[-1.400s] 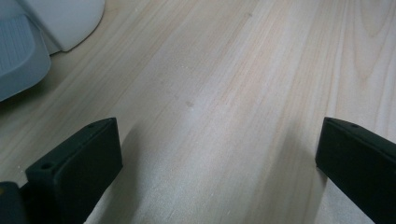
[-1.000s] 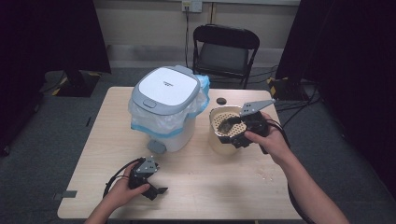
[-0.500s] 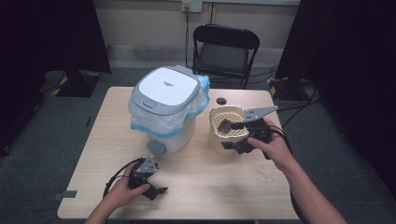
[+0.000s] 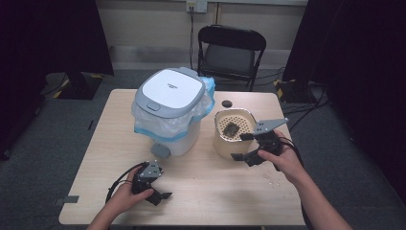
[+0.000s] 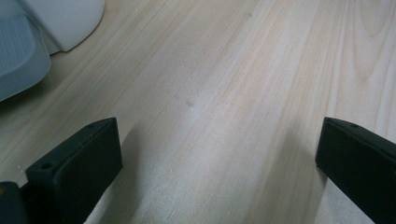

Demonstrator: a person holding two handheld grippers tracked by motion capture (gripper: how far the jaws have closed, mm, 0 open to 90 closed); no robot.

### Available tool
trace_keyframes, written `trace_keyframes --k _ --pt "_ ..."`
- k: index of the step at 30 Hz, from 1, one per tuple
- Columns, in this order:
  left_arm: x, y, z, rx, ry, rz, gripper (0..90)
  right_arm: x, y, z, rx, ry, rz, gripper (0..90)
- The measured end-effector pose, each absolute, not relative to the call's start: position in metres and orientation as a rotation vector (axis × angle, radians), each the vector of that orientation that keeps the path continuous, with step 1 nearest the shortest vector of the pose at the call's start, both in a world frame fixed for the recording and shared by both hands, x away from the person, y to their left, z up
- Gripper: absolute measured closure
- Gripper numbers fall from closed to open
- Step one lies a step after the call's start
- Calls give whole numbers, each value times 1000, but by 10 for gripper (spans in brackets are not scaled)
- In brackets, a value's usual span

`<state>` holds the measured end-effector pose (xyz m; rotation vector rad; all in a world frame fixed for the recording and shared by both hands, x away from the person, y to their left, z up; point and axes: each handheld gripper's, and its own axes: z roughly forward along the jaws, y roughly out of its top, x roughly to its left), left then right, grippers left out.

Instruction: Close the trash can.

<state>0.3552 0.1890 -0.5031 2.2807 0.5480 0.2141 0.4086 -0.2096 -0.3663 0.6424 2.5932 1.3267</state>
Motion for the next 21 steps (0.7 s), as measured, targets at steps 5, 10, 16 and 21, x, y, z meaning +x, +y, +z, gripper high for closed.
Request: trace_keyframes --k 5,10,16,21 --pt "355 189 -503 2281 548 214 0 405 -216 -375 658 2597 1319 148" --pt "355 189 -503 2280 549 214 0 400 -220 -383 663 2601 1317 148" --pt "355 189 -503 2281 548 215 0 395 -226 -394 680 2612 1317 148" --pt "355 189 -503 2280 548 215 0 391 -231 -402 698 2612 1301 149"
